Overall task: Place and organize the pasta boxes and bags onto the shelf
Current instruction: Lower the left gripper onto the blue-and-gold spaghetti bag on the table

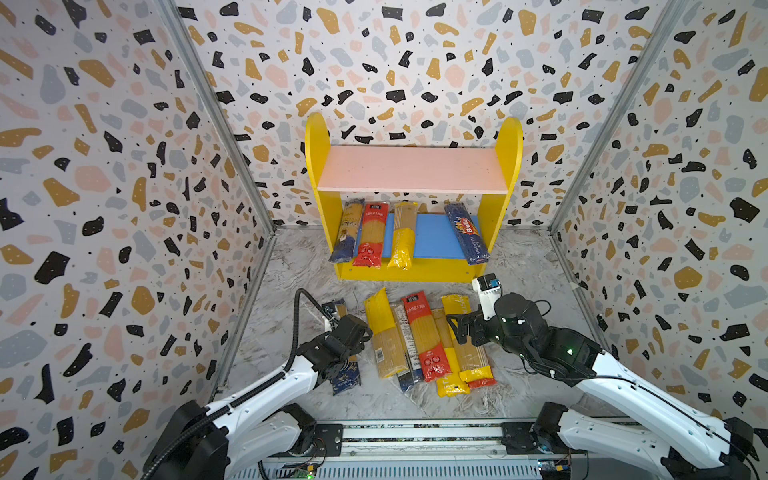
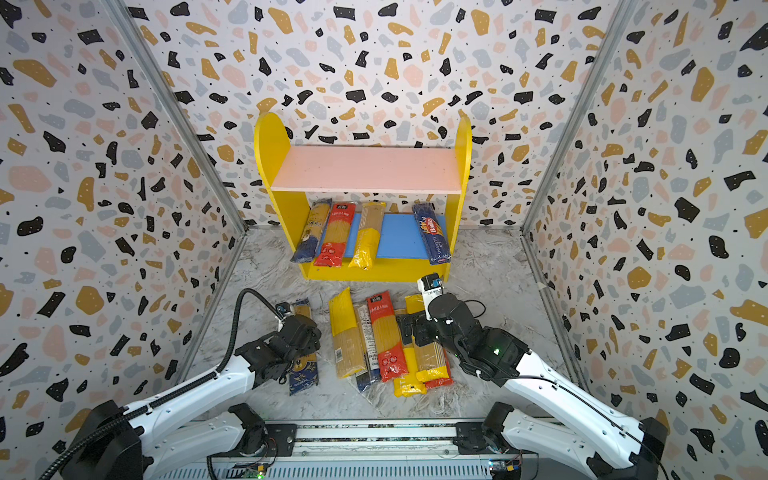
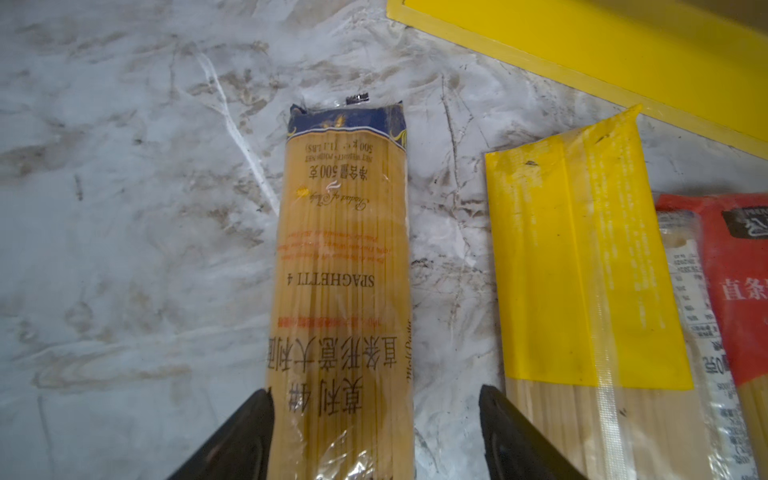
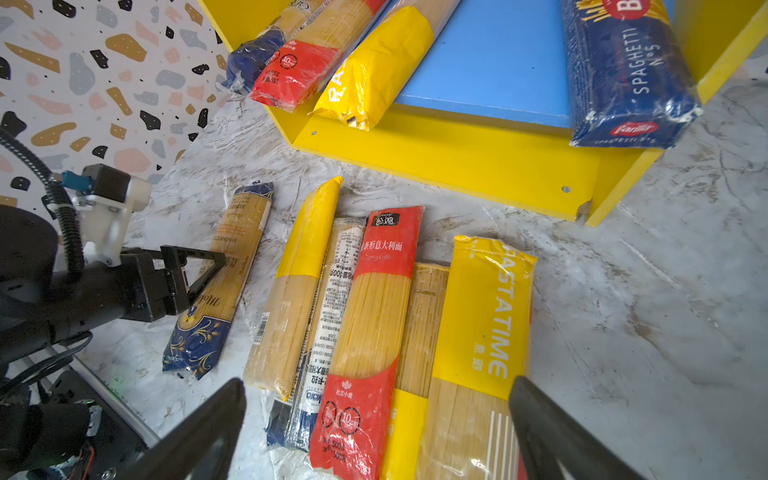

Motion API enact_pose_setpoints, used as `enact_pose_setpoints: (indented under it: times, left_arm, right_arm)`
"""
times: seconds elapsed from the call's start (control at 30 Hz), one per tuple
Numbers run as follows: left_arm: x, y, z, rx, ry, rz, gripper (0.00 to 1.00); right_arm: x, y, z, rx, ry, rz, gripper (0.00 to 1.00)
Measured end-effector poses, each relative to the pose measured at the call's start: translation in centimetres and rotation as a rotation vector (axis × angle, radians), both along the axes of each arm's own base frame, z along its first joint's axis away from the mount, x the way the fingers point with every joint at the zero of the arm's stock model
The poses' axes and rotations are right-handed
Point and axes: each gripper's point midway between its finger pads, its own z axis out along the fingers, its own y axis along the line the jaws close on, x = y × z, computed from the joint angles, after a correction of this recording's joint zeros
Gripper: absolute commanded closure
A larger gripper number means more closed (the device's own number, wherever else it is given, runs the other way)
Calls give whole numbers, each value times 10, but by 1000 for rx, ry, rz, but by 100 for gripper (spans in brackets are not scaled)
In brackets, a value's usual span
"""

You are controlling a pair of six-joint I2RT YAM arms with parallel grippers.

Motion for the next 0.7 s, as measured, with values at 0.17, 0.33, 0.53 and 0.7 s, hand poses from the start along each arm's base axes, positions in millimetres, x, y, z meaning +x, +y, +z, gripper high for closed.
enact_pose_setpoints:
  times: [0.17, 0.33, 0.53, 0.7]
  left_arm:
    - [-5, 4, -16, -1, 36, 38, 22]
    - [-19, 14, -39, 15, 92, 78, 14]
    - [-23, 14, -54, -9, 105, 100, 14]
    - [-17, 9, -58, -32, 85, 102, 15]
  right_arm:
    - [-2, -5, 11, 14, -36, 3, 1]
    - [-1, -7, 16, 19, -58, 8, 1]
    - [9, -14, 15, 31, -56, 3, 1]
    - [14, -24, 14, 34, -54, -7, 1]
